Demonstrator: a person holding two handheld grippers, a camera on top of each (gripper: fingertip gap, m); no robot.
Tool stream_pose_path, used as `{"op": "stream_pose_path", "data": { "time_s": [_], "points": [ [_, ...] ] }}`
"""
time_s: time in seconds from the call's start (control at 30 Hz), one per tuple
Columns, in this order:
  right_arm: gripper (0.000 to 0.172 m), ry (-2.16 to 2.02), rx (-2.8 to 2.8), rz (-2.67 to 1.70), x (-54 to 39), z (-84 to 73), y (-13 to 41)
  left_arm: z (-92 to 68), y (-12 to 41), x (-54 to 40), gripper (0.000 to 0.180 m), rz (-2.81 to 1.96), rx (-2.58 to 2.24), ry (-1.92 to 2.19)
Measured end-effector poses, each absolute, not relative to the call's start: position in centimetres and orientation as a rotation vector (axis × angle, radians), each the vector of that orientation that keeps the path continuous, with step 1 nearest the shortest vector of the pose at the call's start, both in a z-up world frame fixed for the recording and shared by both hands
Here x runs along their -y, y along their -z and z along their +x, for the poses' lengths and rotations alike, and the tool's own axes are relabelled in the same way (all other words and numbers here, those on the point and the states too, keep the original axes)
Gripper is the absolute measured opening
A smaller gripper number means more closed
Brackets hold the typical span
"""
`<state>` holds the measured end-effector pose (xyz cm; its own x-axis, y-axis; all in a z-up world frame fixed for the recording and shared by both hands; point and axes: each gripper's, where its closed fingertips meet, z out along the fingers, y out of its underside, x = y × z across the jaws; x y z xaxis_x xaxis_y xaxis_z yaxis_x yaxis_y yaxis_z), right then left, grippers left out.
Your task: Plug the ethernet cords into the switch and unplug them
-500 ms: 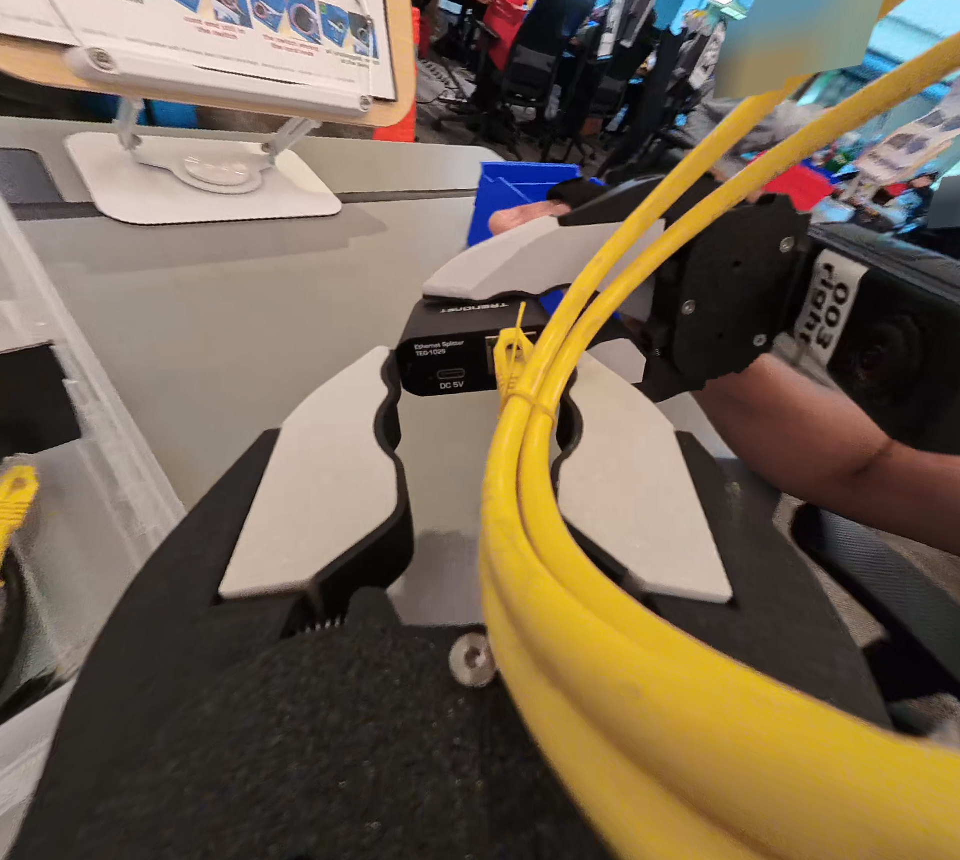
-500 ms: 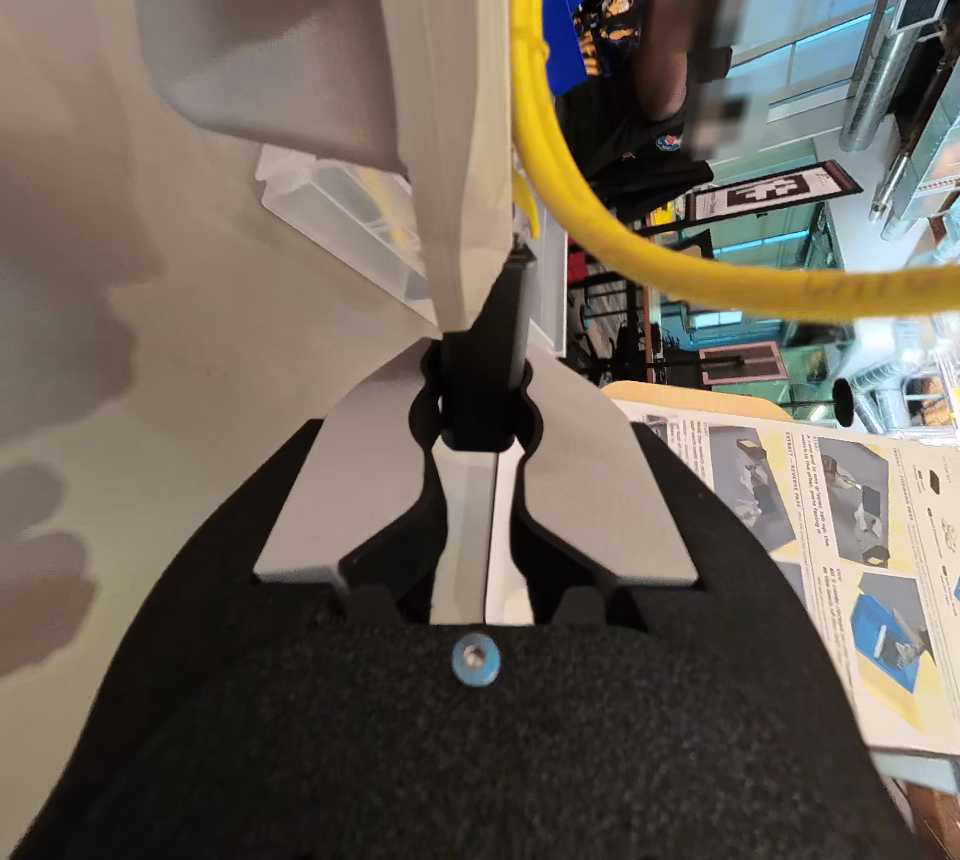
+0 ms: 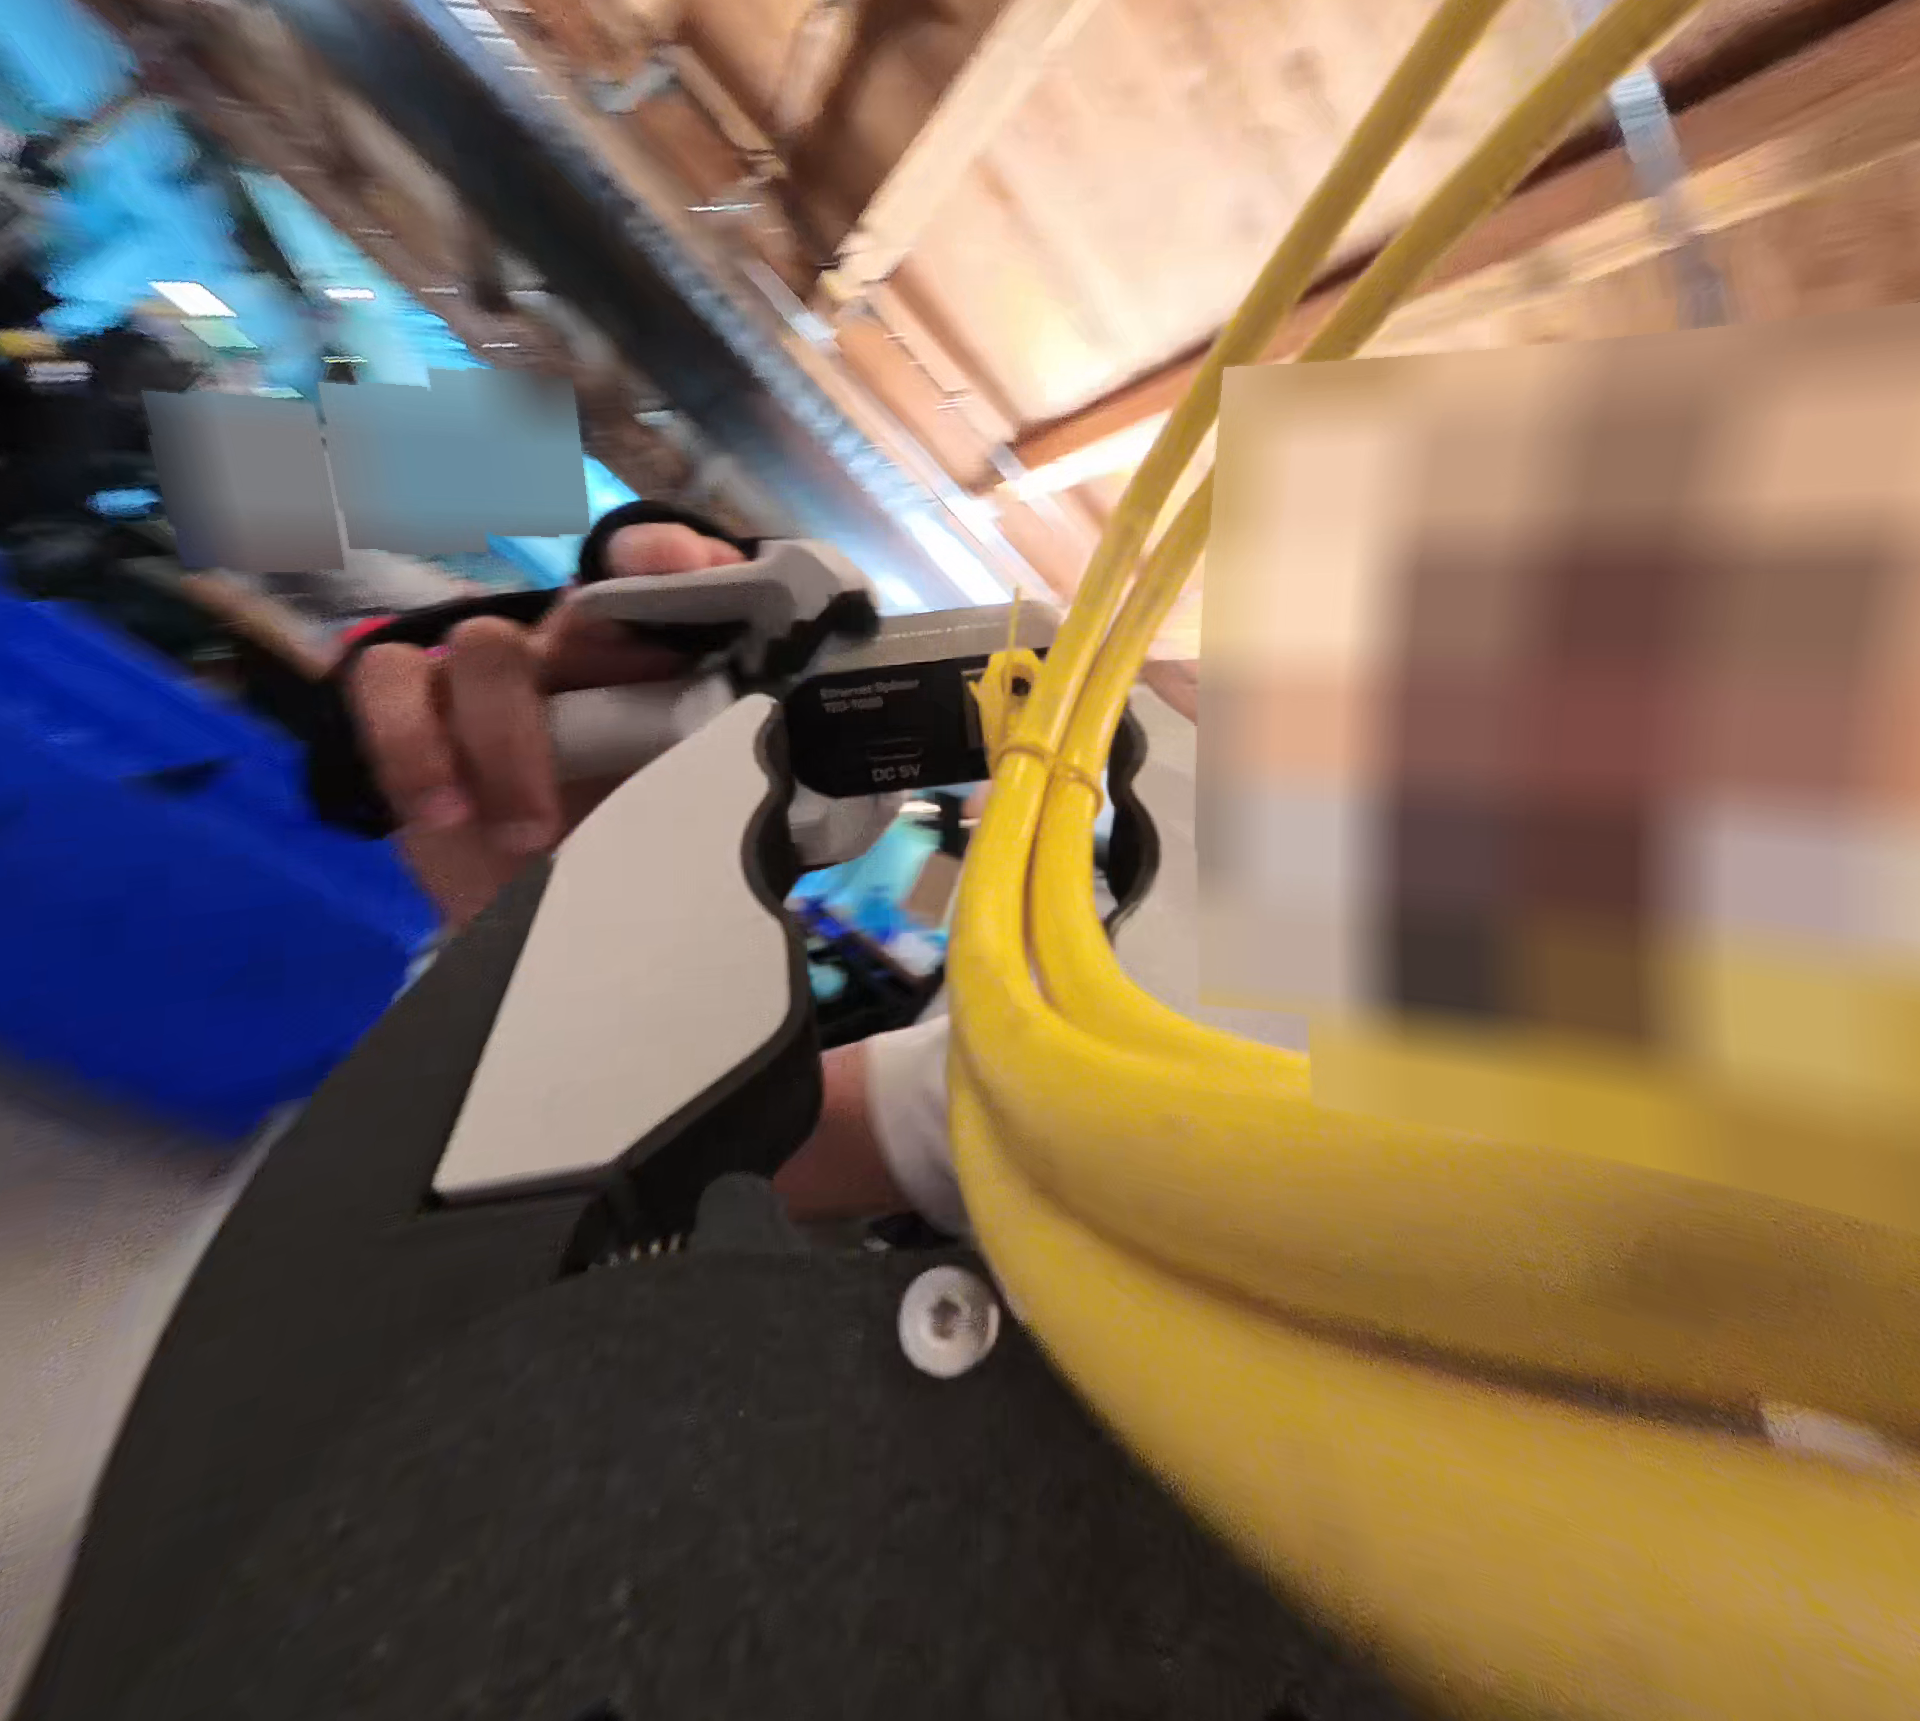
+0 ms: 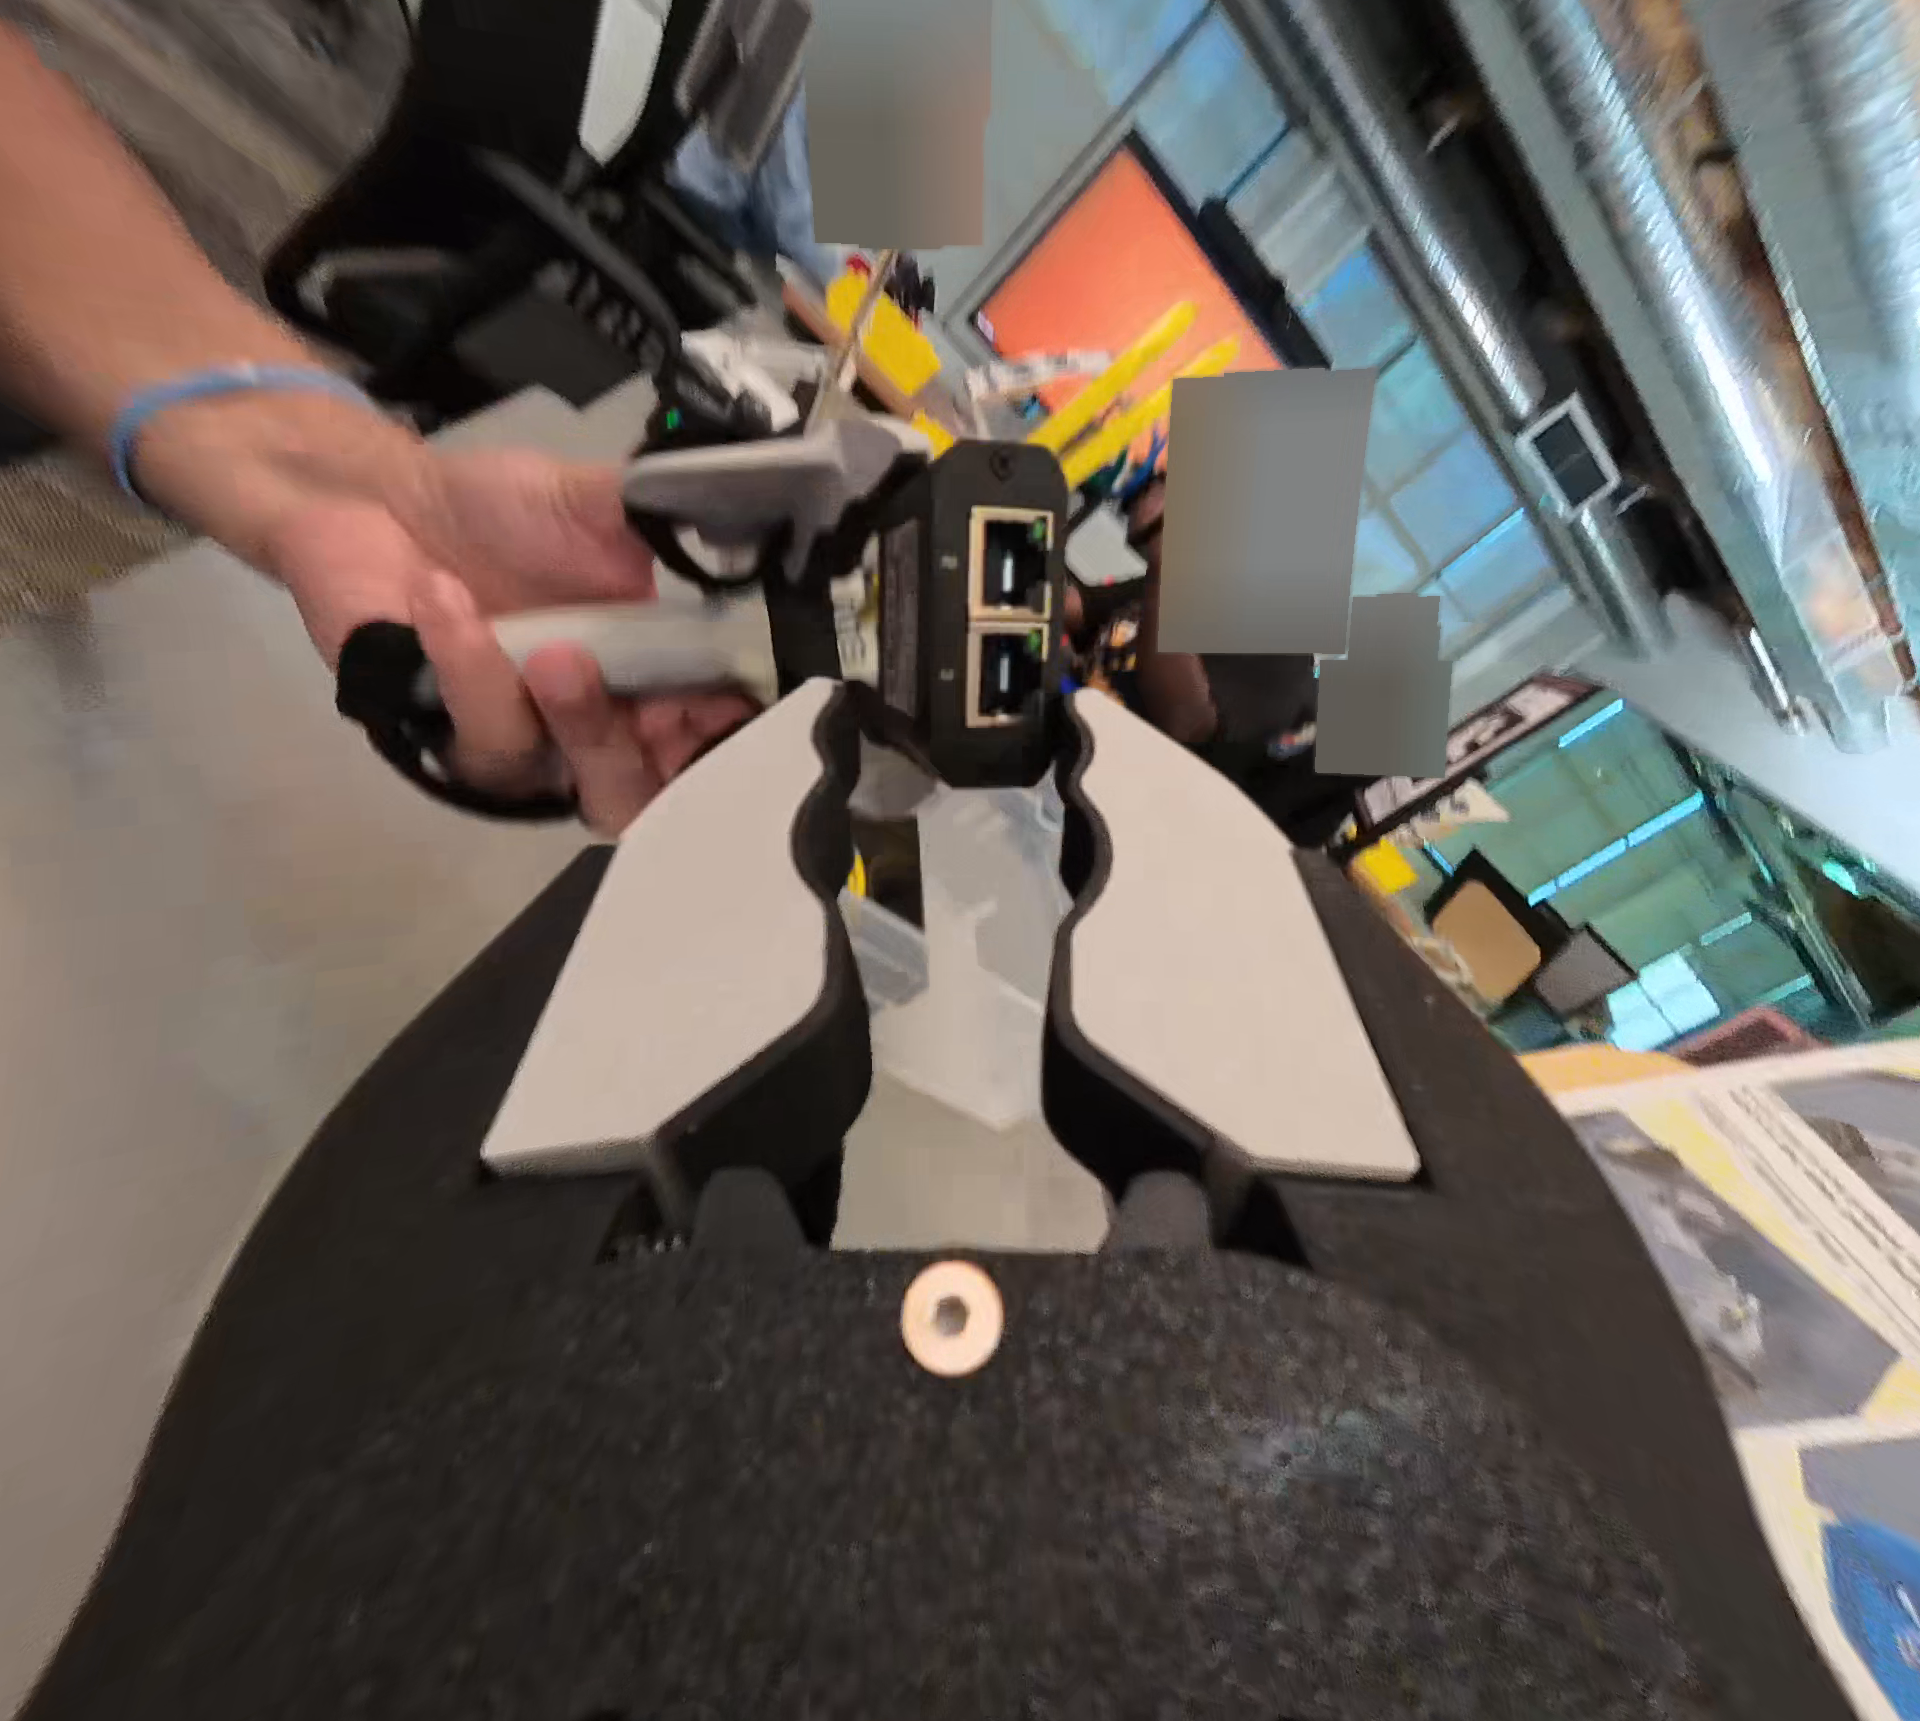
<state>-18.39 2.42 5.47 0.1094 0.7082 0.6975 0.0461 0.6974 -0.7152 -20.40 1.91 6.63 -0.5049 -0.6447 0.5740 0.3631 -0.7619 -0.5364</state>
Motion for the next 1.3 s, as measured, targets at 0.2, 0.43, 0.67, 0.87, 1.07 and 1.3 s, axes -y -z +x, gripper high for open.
{"op": "stream_pose_path", "data": {
  "time_s": [0.2, 0.43, 0.67, 0.87, 1.07, 1.3],
  "points": [
    [0.034, -0.648, 1.370, -0.582, -0.2, -17.3, -8.0, -18.7, -8.5, 0.8, 0.058, -0.685, -0.666, 2.574],
    [0.025, -0.720, 1.336, -0.505, 1.8, -16.7, -9.8, -16.4, -9.3, 1.7, 0.058, -0.440, -0.743, 2.752],
    [0.023, -0.695, 1.385, -0.565, 1.5, -17.5, -9.2, -17.1, -8.8, 1.4, 0.058, -0.360, -0.705, 2.811],
    [0.023, -0.553, 1.420, -0.643, -0.3, -17.7, -8.8, -16.9, -5.7, -0.7, 0.053, -0.698, -0.545, 2.730],
    [0.024, -0.303, 1.508, -0.768, -3.5, -17.1, -7.0, -16.9, 1.0, -0.7, 0.068, -1.264, -0.526, 2.306],
    [0.024, 0.100, 1.707, -0.840, -6.6, -18.5, -0.8, -18.4, -0.3, -2.3, 0.076, -1.379, -0.515, 1.874]
  ]
}}
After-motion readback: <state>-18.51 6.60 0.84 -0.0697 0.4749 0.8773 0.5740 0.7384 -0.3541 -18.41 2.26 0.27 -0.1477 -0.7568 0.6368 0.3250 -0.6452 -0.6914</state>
